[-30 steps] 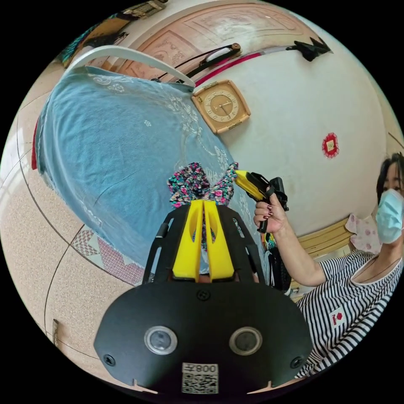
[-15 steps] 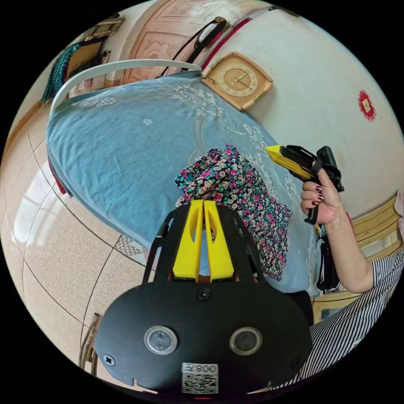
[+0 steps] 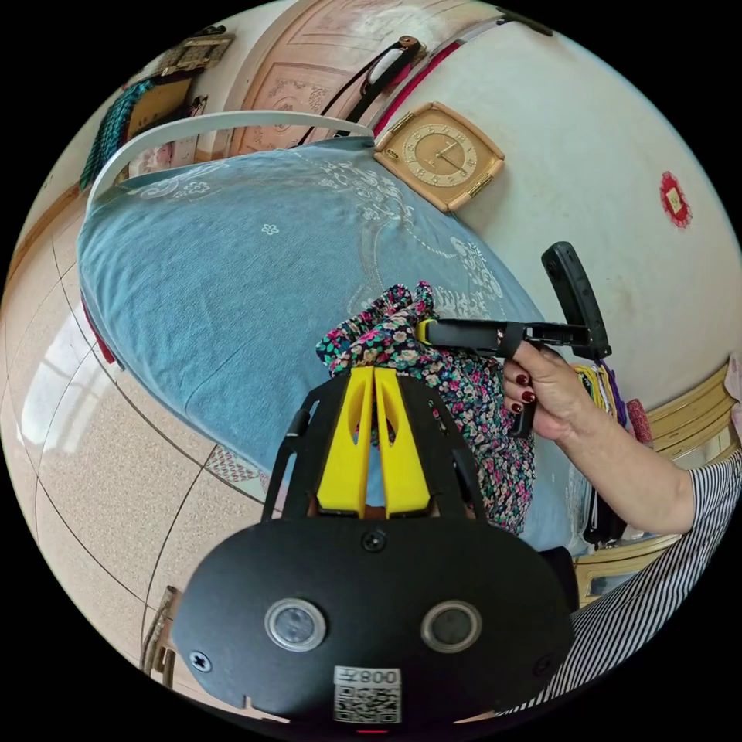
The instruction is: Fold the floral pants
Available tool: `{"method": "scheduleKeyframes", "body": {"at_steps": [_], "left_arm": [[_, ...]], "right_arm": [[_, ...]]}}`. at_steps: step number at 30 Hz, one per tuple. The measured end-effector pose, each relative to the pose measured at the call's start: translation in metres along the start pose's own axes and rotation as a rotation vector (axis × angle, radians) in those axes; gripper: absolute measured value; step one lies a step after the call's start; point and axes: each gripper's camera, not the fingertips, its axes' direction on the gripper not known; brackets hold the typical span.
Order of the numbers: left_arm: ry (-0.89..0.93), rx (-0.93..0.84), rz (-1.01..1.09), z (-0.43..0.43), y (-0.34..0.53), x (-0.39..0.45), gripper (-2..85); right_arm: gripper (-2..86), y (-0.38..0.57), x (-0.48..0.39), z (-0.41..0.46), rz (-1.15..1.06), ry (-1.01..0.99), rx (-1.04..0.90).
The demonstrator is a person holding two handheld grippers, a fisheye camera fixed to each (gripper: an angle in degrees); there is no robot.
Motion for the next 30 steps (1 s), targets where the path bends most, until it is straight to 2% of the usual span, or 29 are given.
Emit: {"method": "scheduleKeyframes", "body": {"at_steps": [3, 6, 8, 11, 14, 17, 20, 24, 26, 30], "left_arm": [[-0.004, 0.003, -0.001, 0.006, 0.005, 0.004, 0.1], [-0.005, 0.029, 0.001, 0.003, 0.008, 0.014, 0.1], [-0.010, 0.062, 0.019, 0.001, 0.010, 0.020, 0.1], [-0.089, 0.012, 0.008, 0.015, 0.010, 0.016, 0.1], [-0.019, 0.012, -0.036, 0.024, 0.013, 0.007, 0.3], [-0.031, 0.053, -0.060, 0.018, 0.021, 0.007, 0.5], [0.071, 0.044, -0.067, 0.019, 0.037, 0.008, 1.2], [0.219, -0.115, -0.019, 0.040, 0.062, 0.026, 3.1], [0.308, -0.195, -0.003, 0.054, 0.071, 0.036, 4.1], [0.495, -0.424, 0.030, 0.099, 0.080, 0.060, 6.0]], "right_arm": [[0.1, 0.002, -0.010, 0.005, -0.053, 0.039, 0.006], [0.1, 0.006, -0.004, 0.005, -0.030, -0.011, -0.013], [0.1, 0.013, -0.002, -0.007, -0.024, -0.029, 0.056], [0.1, 0.012, 0.001, -0.001, -0.019, -0.012, 0.052], [0.1, 0.014, 0.017, 0.012, 0.003, -0.045, -0.005], [0.2, 0.045, 0.034, -0.013, 0.015, -0.074, 0.093], [0.4, 0.105, 0.064, -0.041, 0.036, -0.138, 0.177], [1.2, 0.208, 0.118, -0.047, 0.162, -0.215, 0.171], [2.2, 0.283, 0.151, -0.036, 0.297, -0.287, 0.157], [4.3, 0.372, 0.181, 0.005, 0.464, -0.398, 0.114]]}}
